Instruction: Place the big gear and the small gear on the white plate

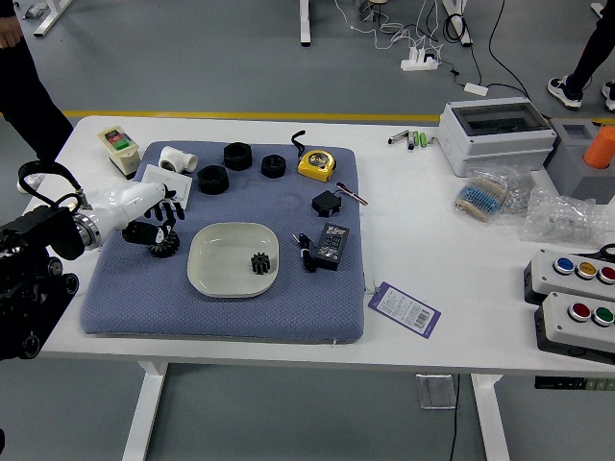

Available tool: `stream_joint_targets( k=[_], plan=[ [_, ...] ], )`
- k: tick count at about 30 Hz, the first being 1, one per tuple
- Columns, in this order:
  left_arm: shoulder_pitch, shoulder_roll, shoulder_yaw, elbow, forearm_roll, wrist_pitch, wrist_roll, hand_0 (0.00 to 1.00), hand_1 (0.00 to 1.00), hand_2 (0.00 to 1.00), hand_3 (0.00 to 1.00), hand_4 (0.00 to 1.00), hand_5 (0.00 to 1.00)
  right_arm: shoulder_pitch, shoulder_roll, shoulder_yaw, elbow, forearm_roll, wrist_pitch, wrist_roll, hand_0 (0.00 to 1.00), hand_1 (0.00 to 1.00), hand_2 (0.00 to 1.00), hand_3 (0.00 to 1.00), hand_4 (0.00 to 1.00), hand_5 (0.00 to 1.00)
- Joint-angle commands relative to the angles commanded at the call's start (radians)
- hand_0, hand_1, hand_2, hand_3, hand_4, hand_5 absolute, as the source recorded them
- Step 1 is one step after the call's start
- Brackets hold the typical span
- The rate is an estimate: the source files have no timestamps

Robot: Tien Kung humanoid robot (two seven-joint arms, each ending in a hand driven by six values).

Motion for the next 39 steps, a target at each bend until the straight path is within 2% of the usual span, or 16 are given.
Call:
stream_joint_targets(
  k=[4,5,10,11,16,17,26,39],
  plan=[
    [0.002,0.004,-0.002,-0.025,0.000,0.000,0.001,0.426,0.483,0.515,0.519,0.244,0.002,0.000,0.000,0.001,0.000,-0.001,0.001,0.000,0.711,0.714,0.750,0.566,0.796,0.658],
    [0.000,0.005,-0.001,-0.029,0.000,-0.002,0.002,0.546,0.698,0.764,0.699,0.553,0.002,0.000,0.000,0.001,0.000,-0.001,0.001,-0.001,0.711,0.715,0.750,0.566,0.796,0.657],
    [-0.014,0.011,0.012,-0.043,0.000,-0.034,0.024,0.546,0.698,0.764,0.699,0.553,0.002,0.002,-0.001,0.002,0.000,-0.002,0.001,-0.001,0.711,0.715,0.750,0.566,0.796,0.657],
    [-0.015,0.012,0.013,-0.041,0.000,-0.037,0.025,0.632,0.747,0.814,0.794,0.717,0.002,0.002,-0.001,0.003,0.000,-0.002,0.000,-0.001,0.711,0.715,0.750,0.566,0.796,0.657],
    [-0.017,0.018,0.032,-0.027,0.000,-0.055,0.031,0.632,0.747,0.814,0.794,0.717,0.002,0.003,-0.001,0.006,-0.001,-0.001,-0.001,-0.002,0.711,0.715,0.750,0.566,0.796,0.657],
    [-0.018,0.018,0.035,-0.026,0.000,-0.057,0.032,0.672,0.761,0.832,0.808,0.807,0.002,0.003,-0.001,0.006,-0.001,-0.001,-0.001,-0.002,0.711,0.715,0.750,0.566,0.796,0.656],
    [-0.025,0.023,0.059,-0.009,0.000,-0.078,0.036,0.677,0.762,0.835,0.812,0.820,0.002,0.004,0.001,0.004,-0.001,0.001,0.000,-0.003,0.711,0.715,0.750,0.566,0.796,0.655],
    [-0.043,0.004,0.071,0.067,0.000,-0.044,0.032,0.665,0.748,0.810,0.804,0.803,0.002,0.007,-0.001,0.004,0.000,-0.001,0.000,-0.002,0.711,0.714,0.750,0.565,0.796,0.656]
  ],
)
